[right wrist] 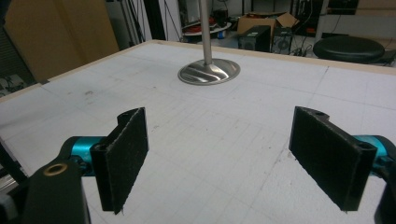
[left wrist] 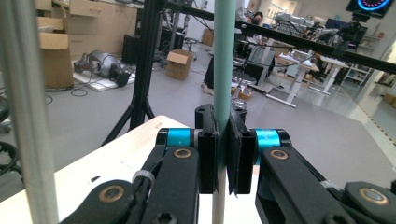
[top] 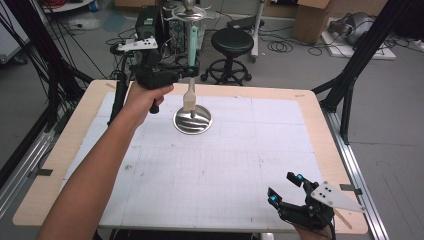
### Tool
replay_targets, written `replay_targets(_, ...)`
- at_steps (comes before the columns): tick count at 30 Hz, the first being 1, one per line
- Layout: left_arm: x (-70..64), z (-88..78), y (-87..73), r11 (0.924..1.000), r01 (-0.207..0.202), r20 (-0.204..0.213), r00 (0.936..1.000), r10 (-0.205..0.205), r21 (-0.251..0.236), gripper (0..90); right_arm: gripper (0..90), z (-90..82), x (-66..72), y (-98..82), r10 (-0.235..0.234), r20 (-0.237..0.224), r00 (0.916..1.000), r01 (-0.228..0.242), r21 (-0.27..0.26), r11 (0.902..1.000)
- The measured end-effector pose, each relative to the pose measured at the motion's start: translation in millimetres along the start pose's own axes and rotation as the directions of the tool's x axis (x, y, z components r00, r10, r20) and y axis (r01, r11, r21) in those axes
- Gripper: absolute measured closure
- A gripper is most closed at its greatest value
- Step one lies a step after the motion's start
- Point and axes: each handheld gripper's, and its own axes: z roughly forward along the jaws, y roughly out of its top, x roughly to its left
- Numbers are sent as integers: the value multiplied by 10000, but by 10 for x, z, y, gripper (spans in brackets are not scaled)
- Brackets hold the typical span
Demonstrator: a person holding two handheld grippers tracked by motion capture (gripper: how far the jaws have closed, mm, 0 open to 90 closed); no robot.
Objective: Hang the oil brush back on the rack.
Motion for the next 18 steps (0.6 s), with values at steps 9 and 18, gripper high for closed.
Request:
replay_targets(9, 65, 20, 26, 9999, 151, -17, 9999, -151, -32, 840, 186, 1, 13, -15, 16, -29, 10000, -16, 31, 10000)
replay_targets(18, 130, 39, 31, 9996, 265, -37, 9996, -265, 22, 840, 187, 24, 21, -29, 23, -84, 10000, -22, 42, 10000)
